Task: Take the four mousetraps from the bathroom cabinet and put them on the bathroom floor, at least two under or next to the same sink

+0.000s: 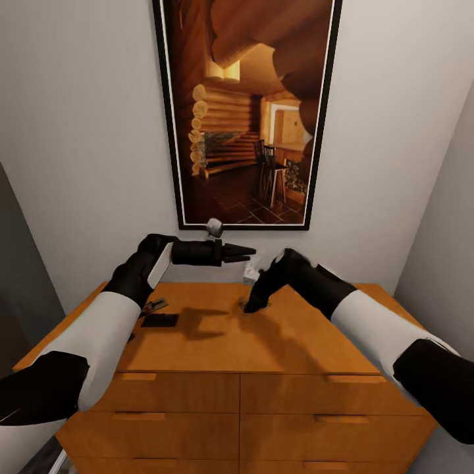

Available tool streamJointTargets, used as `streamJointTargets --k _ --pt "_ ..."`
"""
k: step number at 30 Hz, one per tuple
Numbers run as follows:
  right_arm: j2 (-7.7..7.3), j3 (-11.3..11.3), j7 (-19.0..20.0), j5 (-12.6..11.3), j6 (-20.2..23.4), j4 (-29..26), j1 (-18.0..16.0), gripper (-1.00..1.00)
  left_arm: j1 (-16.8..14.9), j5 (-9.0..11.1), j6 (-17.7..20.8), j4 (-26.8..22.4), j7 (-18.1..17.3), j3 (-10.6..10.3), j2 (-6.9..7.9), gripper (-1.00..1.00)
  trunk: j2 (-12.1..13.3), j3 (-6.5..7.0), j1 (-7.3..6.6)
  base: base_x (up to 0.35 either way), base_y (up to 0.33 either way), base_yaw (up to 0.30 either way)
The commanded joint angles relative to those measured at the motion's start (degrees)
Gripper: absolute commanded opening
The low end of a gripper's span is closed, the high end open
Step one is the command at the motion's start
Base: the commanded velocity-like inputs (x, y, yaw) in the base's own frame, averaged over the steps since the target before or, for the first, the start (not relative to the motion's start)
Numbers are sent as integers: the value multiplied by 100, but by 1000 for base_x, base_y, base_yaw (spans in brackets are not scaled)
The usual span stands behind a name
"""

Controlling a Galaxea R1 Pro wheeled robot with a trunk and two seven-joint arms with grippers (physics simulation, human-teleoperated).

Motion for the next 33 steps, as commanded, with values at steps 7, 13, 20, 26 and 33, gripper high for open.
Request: streamJointTargets --k 7,13,20,26,33 --pt "-15 872 1151 737 -1061 -392 -5 100 -6 25 43 -2 -7 -242 0 100 -4 -7 0 0 0 0" --pt "-28 660 1573 893 -1543 -480 -5 100 -6 30 43 -5 -12 -391 0 100 -4 -7 0 0 0 0" --pt "-35 470 1712 934 -1944 -479 -5 100 -6 36 42 -6 -13 -446 0 100 -4 -7 0 0 0 0" --pt "-79 448 1833 916 -2119 -483 -5 100 -6 39 36 -6 -13 -459 0 100 -4 -7 0 0 0 0" --pt "-120 394 1886 895 -2322 -481 -5 100 -6 39 30 0 -17 -464 0 100 -4 -7 0 0 0 0"
